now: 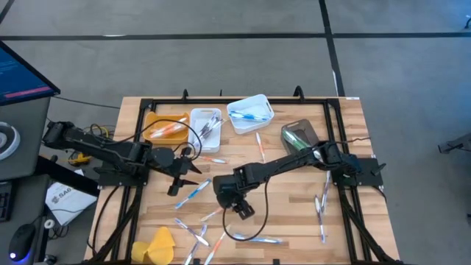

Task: Pick & Place Toothbrushes
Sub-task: Put the orange toothbrush into the yellow bin

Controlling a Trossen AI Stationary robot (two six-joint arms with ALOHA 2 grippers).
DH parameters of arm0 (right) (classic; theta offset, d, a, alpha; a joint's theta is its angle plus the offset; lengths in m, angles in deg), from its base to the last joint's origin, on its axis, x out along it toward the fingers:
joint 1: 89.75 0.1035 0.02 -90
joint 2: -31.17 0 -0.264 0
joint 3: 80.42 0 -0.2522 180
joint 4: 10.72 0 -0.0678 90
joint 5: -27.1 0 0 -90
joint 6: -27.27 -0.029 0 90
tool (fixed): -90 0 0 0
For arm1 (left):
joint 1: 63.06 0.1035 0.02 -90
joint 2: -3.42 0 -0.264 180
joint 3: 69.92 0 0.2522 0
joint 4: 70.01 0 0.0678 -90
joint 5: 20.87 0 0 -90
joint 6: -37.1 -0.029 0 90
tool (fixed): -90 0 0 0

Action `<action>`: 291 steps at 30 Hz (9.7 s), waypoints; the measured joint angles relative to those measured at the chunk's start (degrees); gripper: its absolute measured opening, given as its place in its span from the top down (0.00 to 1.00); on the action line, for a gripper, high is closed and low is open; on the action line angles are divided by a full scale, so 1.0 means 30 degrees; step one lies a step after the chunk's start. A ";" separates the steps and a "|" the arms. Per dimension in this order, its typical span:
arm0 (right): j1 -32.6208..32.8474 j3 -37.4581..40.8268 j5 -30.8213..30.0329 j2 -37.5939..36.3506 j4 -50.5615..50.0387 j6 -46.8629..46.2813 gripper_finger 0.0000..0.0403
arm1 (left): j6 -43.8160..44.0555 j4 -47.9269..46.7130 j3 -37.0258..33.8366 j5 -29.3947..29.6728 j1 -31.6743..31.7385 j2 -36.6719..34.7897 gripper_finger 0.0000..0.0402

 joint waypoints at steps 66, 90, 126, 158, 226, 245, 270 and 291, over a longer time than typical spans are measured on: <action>0.1196 -0.3182 -1.1871 0.2419 -0.2792 -0.5287 0.99 | 0.3407 0.4255 -0.3483 -0.0133 -0.0011 0.0007 0.52; 0.7014 -0.8783 -2.6572 0.2331 -1.1489 -1.5274 1.00 | -0.1194 1.1088 -0.3483 -0.2228 -0.0048 0.0553 0.52; 0.6938 -0.9318 -3.0052 0.2310 -0.6710 -1.3017 1.00 | -0.1041 2.0406 -0.3490 -0.3126 -0.0645 0.4444 0.52; 0.6087 -0.9326 -2.7583 0.2302 -0.6648 -1.2983 1.00 | -0.1052 2.2651 -0.3490 -0.2955 -0.0623 0.4437 0.87; 0.9631 -0.9683 -2.7037 0.1821 -1.4275 -2.7700 0.41 | -0.5255 -1.3570 1.1223 0.7716 0.5163 -0.3168 0.98; 0.9231 -0.9668 -2.5990 0.2038 -1.3959 -2.7489 0.41 | -0.7091 -2.1777 1.7150 0.3376 1.3313 0.7833 0.97; 0.9253 -0.9260 -2.5479 0.2030 -1.3267 -2.6986 0.41 | -0.9040 -1.9717 1.5020 0.1420 1.8749 0.8881 0.96; 0.9253 -0.9267 -2.5523 0.2025 -1.3231 -2.6986 0.41 | -1.0126 -1.9229 1.3114 0.2804 1.8875 1.2047 0.96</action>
